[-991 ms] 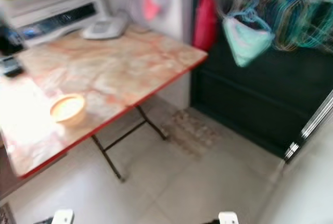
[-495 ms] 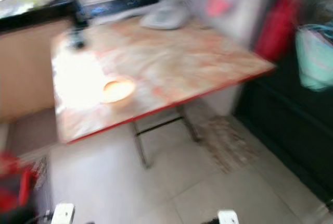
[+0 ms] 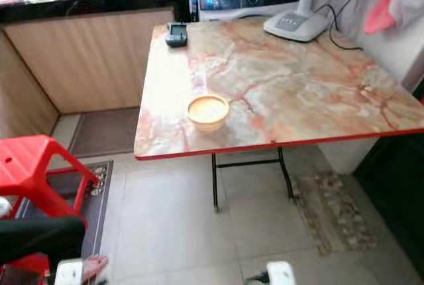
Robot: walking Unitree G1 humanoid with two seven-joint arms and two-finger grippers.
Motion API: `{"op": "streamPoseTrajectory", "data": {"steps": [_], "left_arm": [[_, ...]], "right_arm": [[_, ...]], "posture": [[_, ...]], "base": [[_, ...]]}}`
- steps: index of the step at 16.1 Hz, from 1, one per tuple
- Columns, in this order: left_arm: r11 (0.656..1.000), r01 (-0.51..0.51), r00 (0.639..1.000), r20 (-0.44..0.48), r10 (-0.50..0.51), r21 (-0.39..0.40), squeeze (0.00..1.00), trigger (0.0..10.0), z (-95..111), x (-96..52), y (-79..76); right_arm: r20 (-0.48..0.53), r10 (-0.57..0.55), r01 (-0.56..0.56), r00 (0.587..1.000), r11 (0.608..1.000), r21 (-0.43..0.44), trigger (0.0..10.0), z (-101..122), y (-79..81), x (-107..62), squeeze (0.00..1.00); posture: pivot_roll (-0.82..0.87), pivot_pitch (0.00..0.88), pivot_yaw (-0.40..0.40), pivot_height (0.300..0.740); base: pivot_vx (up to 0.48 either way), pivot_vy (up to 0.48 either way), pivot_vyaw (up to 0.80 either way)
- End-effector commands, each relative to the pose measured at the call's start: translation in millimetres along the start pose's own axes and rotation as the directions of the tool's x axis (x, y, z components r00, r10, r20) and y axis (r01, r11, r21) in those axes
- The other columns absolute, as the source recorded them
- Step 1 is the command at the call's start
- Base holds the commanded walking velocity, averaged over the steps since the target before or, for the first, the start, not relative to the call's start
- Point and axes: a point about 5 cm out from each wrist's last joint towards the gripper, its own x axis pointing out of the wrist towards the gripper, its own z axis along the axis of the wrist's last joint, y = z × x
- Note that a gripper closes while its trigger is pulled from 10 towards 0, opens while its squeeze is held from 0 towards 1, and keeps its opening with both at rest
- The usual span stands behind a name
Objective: Restocking fridge
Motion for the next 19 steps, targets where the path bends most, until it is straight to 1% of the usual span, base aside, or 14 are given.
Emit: {"op": "streamPoseTrajectory", "data": {"steps": [1, 2, 3, 4, 6, 7, 8, 9, 10, 11, 13, 15, 17, 19], "left_arm": [[0.999, -0.013, 0.977, 0.213, 0.002, 0.048, 0.0, 10.0, 47, 10.9, -5.5], [0.991, -0.046, 0.922, 0.387, -0.005, 0.124, 0.0, 10.0, 75, 7.9, -5.1], [0.986, -0.068, 0.879, 0.476, -0.011, 0.149, 0.0, 10.0, 89, 3.7, -6.3], [0.979, -0.08, 0.815, 0.578, -0.043, 0.185, 0.0, 10.0, 109, -2.8, -9.9], [0.978, -0.088, 0.706, 0.704, -0.071, 0.187, 0.0, 10.0, 137, -16.4, -18.5], [0.981, -0.075, 0.663, 0.744, -0.085, 0.179, 0.0, 10.0, 149, -23.4, -24.3], [0.979, -0.046, 0.588, 0.798, -0.132, 0.196, 0.0, 10.0, 167, -37.6, -36.2], [0.978, -0.03, 0.556, 0.816, -0.157, 0.208, 0.0, 10.0, 175, -44.9, -41.9], [0.981, 0.035, 0.485, 0.855, -0.184, 0.191, 0.0, 10.0, 199, -60.3, -54.3], [0.98, 0.073, 0.466, 0.862, -0.198, 0.186, 0.0, 10.0, 210, -62.7, -59.9], [0.978, 0.117, 0.47, 0.858, -0.206, 0.171, 0.0, 10.0, 219, -61.6, -64.2], [0.971, 0.147, 0.475, 0.847, -0.239, 0.191, 0.0, 10.0, 226, -60.9, -67.1], [0.973, 0.166, 0.503, 0.836, -0.222, 0.159, 0.0, 10.0, 229, -62.4, -62.9], [0.973, 0.177, 0.51, 0.832, -0.221, 0.149, 0.0, 10.0, 232, -62.1, -60.9]], "right_arm": [[-0.037, -0.012, 0.012, 0.999, 1.0, 0.001, 10.0, -13, -6.4, -3.1, 0.0], [-0.039, -0.01, 0.01, 0.999, 1.0, -0.003, 10.0, -13, -6.8, -3.3, 0.0], [-0.04, -0.01, 0.01, 0.999, 1.0, -0.009, 10.0, -14, -7.1, -3.5, 0.0], [-0.045, -0.007, 0.005, 0.999, 0.999, -0.041, 10.0, -14, -7.7, -3.5, 0.0], [-0.046, -0.008, 0.006, 0.999, 0.999, -0.042, 10.0, -14, -7.9, -3.6, 0.0], [-0.046, -0.007, 0.005, 0.999, 0.999, -0.043, 10.0, -14, -7.7, -3.6, 0.0], [-0.043, -0.007, 0.005, 0.999, 0.999, -0.044, 10.0, -14, -7.7, -3.6, 0.0], [-0.04, -0.009, 0.007, 0.999, 0.999, -0.044, 10.0, -13, -7.9, -3.6, 0.0], [-0.035, -0.018, 0.017, 0.999, 0.999, -0.041, 10.0, -12, -9.0, -3.5, 0.0], [-0.033, -0.021, 0.02, 0.999, 0.999, -0.033, 10.0, -12, -9.2, -3.5, 0.0], [-0.028, -0.022, 0.021, 0.999, 1.0, -0.023, 10.0, -12, -9.3, -3.4, 0.0], [-0.018, -0.027, 0.027, 0.999, 1.0, -0.01, 10.0, -11, -8.8, -3.4, 0.0], [-0.012, -0.037, 0.037, 0.999, 0.999, 0.007, 10.0, -11, -8.8, -3.4, 0.0], [-0.011, -0.039, 0.039, 0.999, 0.999, 0.012, 10.0, -11, -8.3, -3.3, 0.0]], "posture": [[0.09, 0.009, 0.011, 0.74], [0.09, 0.006, 0.013, 0.74], [0.09, 0.001, 0.015, 0.74], [0.09, 0.0, 0.015, 0.74], [0.09, 0.0, 0.018, 0.74], [0.09, 0.0, 0.021, 0.74], [0.08, 0.0, 0.024, 0.74], [0.08, 0.007, 0.022, 0.74], [0.09, 0.023, 0.016, 0.74], [0.09, 0.03, 0.012, 0.74], [0.09, 0.038, 0.011, 0.74], [0.08, 0.041, 0.016, 0.74], [0.07, 0.056, 0.028, 0.74], [0.08, 0.062, 0.027, 0.74]], "base": [[0.0, 0.0, 0.0], [0.0, 0.0, 0.0], [0.0, 0.0, 0.0], [0.0, 0.0, 0.0], [0.0, 0.0, 0.0], [0.0, 0.0, 0.0], [0.0, 0.0, 0.0], [0.0, 0.0, 0.0], [0.0, 0.0, 0.0], [0.0, 0.0, 0.0], [0.0, 0.0, 0.0], [0.0, 0.0, 0.0], [0.146, 0.0, 0.0], [0.306, 0.0, 0.0]]}}
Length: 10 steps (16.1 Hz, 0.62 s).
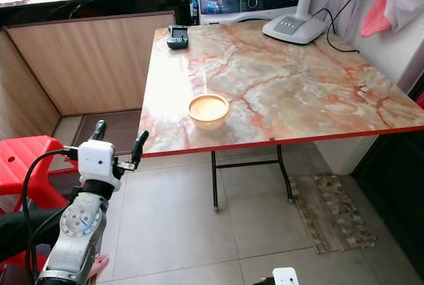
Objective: Restocking fridge
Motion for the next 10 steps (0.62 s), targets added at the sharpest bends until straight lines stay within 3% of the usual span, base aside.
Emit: {"op": "streamPoseTrajectory", "data": {"steps": [1, 6, 10], "left_arm": [[1.0, -0.014, 1.0, 0.003, 0.014, -0.016, 0.0, 10.0, 3.8, 2.1, 5.2], [0.999, -0.009, 1.0, -0.008, 0.008, -0.048, 0.0, 10.0, 4.0, 3.3, 1.8], [0.998, 0.003, 1.0, -0.015, -0.004, -0.064, 0.0, 10.0, 6.9, 5.0, 0.2]], "right_arm": [[0.008, 0.002, -0.002, 1.0, 1.0, 0.012, 10.0, 1.0, 2.6, 0.3, 0.0], [0.008, 0.001, -0.001, 1.0, 1.0, 0.011, 10.0, 2.2, 2.8, 0.7, 0.0], [0.008, 0.003, -0.003, 1.0, 1.0, 0.018, 10.0, 3.0, 3.2, 0.9, 0.0]], "posture": [[0.08, 0.064, 0.027, 0.74], [0.08, 0.067, 0.028, 0.74], [0.08, 0.063, 0.027, 0.74]], "base": [[0.337, 0.0, 0.0], [0.341, 0.0, 0.0], [0.341, 0.0, -0.65]]}}
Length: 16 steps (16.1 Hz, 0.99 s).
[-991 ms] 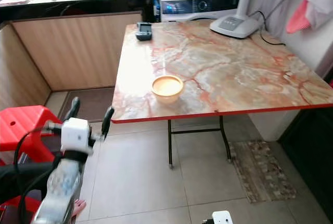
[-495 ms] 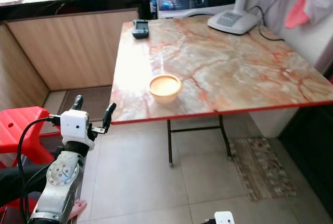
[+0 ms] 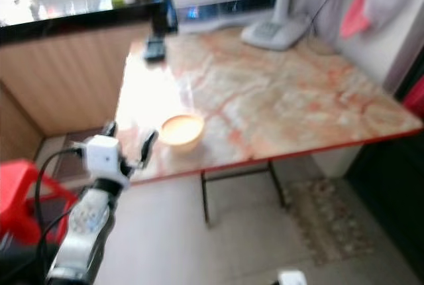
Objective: Restocking fridge
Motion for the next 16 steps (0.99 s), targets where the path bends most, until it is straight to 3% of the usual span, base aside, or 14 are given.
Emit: {"op": "streamPoseTrajectory", "data": {"steps": [1, 6, 7, 11, 13, 16], "left_arm": [[1.0, -0.029, 1.0, 0.001, 0.029, 0.005, 0.0, 10.0, 3, 0.3, 11.4], [0.999, -0.049, 0.999, -0.003, 0.049, 0.007, 0.0, 10.0, 2, -1.2, 12.0], [0.998, -0.061, 0.998, 0.003, 0.061, 0.004, 0.0, 10.0, 3, -2.2, 12.8], [0.997, -0.072, 0.997, -0.006, 0.072, -0.005, 0.0, 10.0, 1, -3.7, 13.2], [0.994, -0.092, 0.996, -0.023, 0.091, -0.055, 0.0, 10.0, 0, -3.8, 12.6], [0.967, -0.129, 0.989, -0.1, 0.109, -0.22, 0.0, 10.0, -7, 0.6, 14.2]], "right_arm": [[0.029, 0.035, -0.035, 0.999, 0.999, 0.006, 10.0, 9, 13.9, 2.5, 0.0], [0.041, 0.043, -0.042, 0.998, 0.999, -0.025, 10.0, 11, 13.8, 2.6, 0.0], [0.04, 0.049, -0.047, 0.998, 0.998, -0.053, 10.0, 12, 13.8, 2.7, 0.0], [0.038, 0.044, -0.043, 0.998, 0.999, -0.03, 10.0, 11, 14.1, 2.6, 0.0], [0.038, 0.039, -0.039, 0.998, 0.999, -0.018, 10.0, 10, 14.0, 2.5, 0.0], [0.038, 0.038, -0.037, 0.999, 0.999, -0.017, 10.0, 10, 14.1, 2.6, 0.0]], "posture": [[0.08, 0.062, 0.028, 0.74], [0.08, 0.061, 0.023, 0.74], [0.08, 0.061, 0.023, 0.74], [0.08, 0.061, 0.023, 0.74], [0.08, 0.062, 0.023, 0.74], [0.08, 0.062, 0.021, 0.74]], "base": [[0.345, 0.0, 0.0], [0.328, 0.0, 0.0], [0.0, 0.0, 0.8], [0.0, 0.0, 0.8], [0.0, 0.0, 0.0], [0.0, 0.0, 0.0]]}}
